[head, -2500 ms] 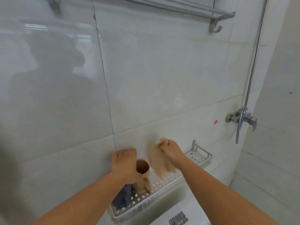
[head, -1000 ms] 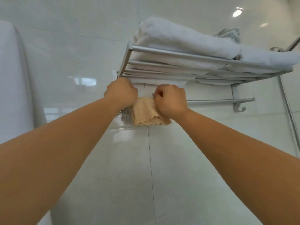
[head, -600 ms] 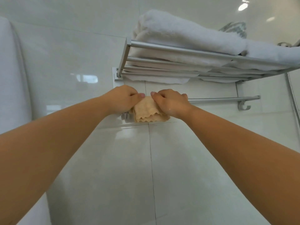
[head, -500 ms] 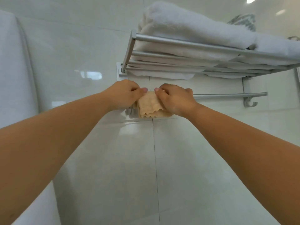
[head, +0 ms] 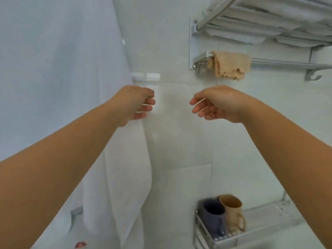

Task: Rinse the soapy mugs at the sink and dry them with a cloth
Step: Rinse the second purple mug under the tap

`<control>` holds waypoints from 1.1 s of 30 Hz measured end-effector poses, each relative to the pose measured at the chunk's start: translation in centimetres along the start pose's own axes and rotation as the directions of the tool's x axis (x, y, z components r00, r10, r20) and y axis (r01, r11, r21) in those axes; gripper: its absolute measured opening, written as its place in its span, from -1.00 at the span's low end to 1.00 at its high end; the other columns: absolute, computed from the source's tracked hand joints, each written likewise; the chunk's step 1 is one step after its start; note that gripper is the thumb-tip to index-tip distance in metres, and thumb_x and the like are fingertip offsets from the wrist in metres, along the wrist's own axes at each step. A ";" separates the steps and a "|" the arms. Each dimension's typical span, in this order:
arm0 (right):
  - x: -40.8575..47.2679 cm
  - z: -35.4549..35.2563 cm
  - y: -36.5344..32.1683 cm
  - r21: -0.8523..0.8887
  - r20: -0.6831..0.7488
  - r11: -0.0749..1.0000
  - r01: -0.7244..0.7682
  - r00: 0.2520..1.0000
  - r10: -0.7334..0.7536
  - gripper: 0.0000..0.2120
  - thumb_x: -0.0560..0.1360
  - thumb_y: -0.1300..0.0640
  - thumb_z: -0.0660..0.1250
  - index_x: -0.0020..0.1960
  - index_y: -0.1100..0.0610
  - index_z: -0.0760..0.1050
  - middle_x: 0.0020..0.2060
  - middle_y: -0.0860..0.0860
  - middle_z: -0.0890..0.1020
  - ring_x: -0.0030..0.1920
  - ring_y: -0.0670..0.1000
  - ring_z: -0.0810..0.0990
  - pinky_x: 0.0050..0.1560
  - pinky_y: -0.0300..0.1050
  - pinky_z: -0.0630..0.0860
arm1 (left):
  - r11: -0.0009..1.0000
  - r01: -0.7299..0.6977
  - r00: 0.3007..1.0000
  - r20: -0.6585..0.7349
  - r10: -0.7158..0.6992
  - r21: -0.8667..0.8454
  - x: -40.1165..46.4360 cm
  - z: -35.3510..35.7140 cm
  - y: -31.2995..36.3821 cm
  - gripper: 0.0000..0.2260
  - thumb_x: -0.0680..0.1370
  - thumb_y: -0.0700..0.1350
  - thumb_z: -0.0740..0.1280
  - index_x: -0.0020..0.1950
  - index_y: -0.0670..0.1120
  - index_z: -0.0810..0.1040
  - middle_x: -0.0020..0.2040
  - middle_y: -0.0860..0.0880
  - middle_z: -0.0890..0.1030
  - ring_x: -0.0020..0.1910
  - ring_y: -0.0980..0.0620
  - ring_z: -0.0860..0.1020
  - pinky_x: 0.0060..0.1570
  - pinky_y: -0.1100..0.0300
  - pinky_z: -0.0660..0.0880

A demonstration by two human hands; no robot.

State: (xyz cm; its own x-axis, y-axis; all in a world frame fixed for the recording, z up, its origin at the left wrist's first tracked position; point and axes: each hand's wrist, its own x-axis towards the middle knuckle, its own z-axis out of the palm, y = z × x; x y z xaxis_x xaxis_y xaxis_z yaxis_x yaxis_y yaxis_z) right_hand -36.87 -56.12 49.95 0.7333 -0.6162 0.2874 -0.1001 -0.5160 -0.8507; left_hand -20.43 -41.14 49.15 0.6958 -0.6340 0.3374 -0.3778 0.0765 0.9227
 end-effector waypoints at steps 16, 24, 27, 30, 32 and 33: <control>-15.6 34.1 7.8 0.149 0.221 0.882 -0.447 0.885 0.411 -0.85 0.54 0.14 0.28 -0.06 0.18 0.59 -0.27 0.05 0.65 -0.32 -0.02 0.58 -0.23 -0.18 0.50 | 0.903 0.414 0.900 0.097 -0.425 0.115 -20.1 -23.2 -24.7 -0.91 0.61 -0.11 0.29 -0.04 -0.07 0.58 -0.10 -0.02 0.66 -0.21 0.09 0.59 -0.22 0.25 0.47; -19.4 46.1 13.7 -0.001 0.363 0.851 -0.526 0.792 0.490 -0.82 0.57 0.16 0.23 0.01 0.21 0.58 -0.25 0.07 0.63 -0.32 -0.02 0.55 -0.26 -0.22 0.47 | 0.872 0.480 0.876 -0.094 -0.472 0.093 -27.9 -29.0 -35.6 -0.84 0.62 -0.18 0.25 -0.12 -0.07 0.58 -0.20 0.00 0.65 -0.27 0.08 0.57 -0.23 0.22 0.46; -20.4 51.0 17.2 -0.097 0.408 0.871 -0.482 0.779 0.477 -0.83 0.57 0.19 0.23 0.01 0.24 0.57 -0.23 0.10 0.62 -0.34 -0.03 0.53 -0.38 -0.31 0.47 | 0.858 0.508 0.858 -0.140 -0.495 0.081 -30.2 -30.0 -40.2 -0.84 0.62 -0.18 0.25 -0.11 -0.09 0.58 -0.19 -0.02 0.65 -0.26 0.06 0.57 -0.21 0.21 0.46; -21.2 55.6 20.4 -0.222 0.455 0.917 -0.330 0.797 0.397 -0.82 0.55 0.15 0.28 -0.02 0.24 0.61 -0.26 0.03 0.62 -0.25 0.00 0.56 -0.20 -0.24 0.56 | 0.838 0.539 0.838 -0.154 -0.524 0.080 -31.4 -30.2 -44.3 -0.84 0.62 -0.17 0.25 -0.12 -0.09 0.58 -0.18 -0.02 0.64 -0.25 0.05 0.57 -0.21 0.21 0.46; -21.6 57.9 21.5 -0.332 0.552 0.927 -0.175 0.761 0.342 -0.81 0.56 0.08 0.29 -0.01 0.15 0.62 -0.18 -0.04 0.64 -0.10 0.02 0.59 0.05 -0.07 0.56 | 0.831 0.547 0.835 -0.138 -0.533 0.099 -31.8 -30.1 -46.5 -0.85 0.61 -0.16 0.25 -0.12 -0.08 0.57 -0.18 -0.01 0.64 -0.24 0.06 0.57 -0.20 0.21 0.46; -21.9 58.7 21.8 -0.378 0.601 0.922 -0.087 0.734 0.316 -0.79 0.56 0.04 0.28 0.02 0.13 0.62 -0.11 -0.04 0.65 -0.02 0.03 0.59 0.11 -0.05 0.53 | 0.832 0.544 0.838 -0.123 -0.531 0.113 -31.7 -30.0 -47.5 -0.85 0.61 -0.15 0.26 -0.12 -0.08 0.57 -0.17 -0.02 0.64 -0.24 0.06 0.58 -0.19 0.21 0.46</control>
State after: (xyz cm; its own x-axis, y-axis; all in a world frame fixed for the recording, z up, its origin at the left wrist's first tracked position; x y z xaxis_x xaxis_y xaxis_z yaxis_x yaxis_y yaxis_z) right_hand -15.64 -18.96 -0.67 0.9109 -0.2576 -0.3224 -0.4104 -0.6466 -0.6430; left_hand -6.23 -1.56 0.21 0.8589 -0.4777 -0.1845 -0.0049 -0.3679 0.9299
